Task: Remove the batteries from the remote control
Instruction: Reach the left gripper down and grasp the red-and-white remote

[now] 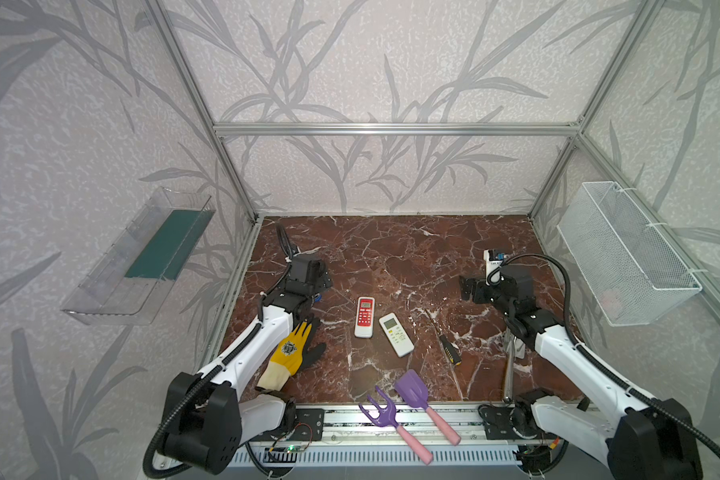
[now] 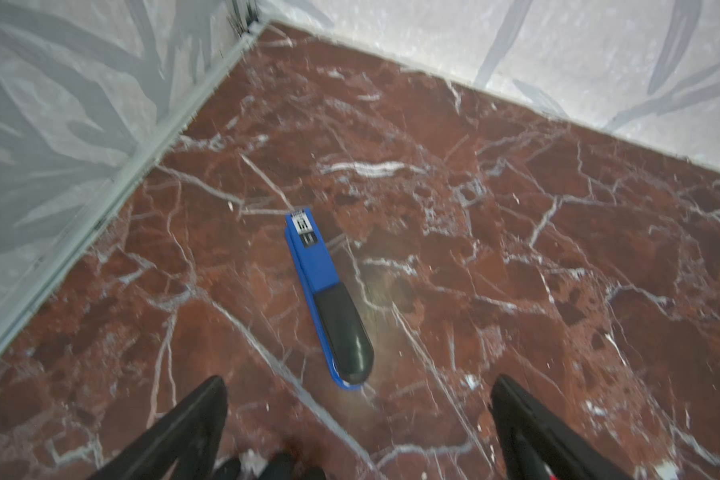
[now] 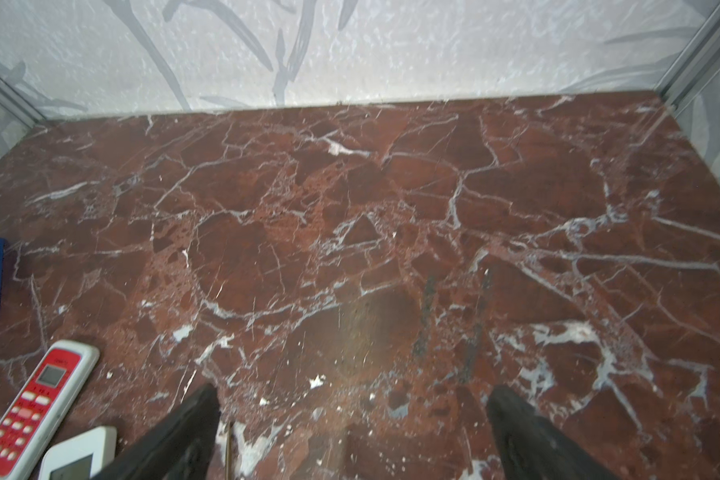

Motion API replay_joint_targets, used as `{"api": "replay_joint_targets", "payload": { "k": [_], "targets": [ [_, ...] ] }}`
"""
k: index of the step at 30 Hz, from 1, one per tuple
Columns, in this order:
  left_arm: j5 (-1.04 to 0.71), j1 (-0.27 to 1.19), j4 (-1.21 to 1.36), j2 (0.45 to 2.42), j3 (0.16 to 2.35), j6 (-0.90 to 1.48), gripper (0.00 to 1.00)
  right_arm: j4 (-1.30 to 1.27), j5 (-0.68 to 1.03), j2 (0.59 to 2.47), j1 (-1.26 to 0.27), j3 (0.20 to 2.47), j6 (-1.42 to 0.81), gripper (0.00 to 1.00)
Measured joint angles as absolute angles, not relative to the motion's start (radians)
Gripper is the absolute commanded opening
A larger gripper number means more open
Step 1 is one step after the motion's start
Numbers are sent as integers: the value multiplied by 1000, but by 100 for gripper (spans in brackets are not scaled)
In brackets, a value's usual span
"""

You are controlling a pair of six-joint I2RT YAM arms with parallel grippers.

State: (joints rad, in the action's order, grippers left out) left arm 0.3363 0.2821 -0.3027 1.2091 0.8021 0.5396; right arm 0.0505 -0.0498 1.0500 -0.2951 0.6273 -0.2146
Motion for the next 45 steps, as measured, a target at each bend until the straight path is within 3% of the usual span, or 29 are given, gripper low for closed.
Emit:
{"api": "replay_joint_targets", "payload": {
  "k": [11,23,42,45],
  "targets": [
    [271,474,-656,1223,854,744,99,336,-101,996,-388,667,-376,99],
    [191,596,-647,1491,991,732,95,353,-72,1061,-464,667,-386,99],
    [105,614,-625,1856,1243,653,90,269,-15,1125,-501,654,-358,99],
    [107,614,-634,1900,1264,640,85,266,-8,1135,-504,654,-350,99]
  ]
}}
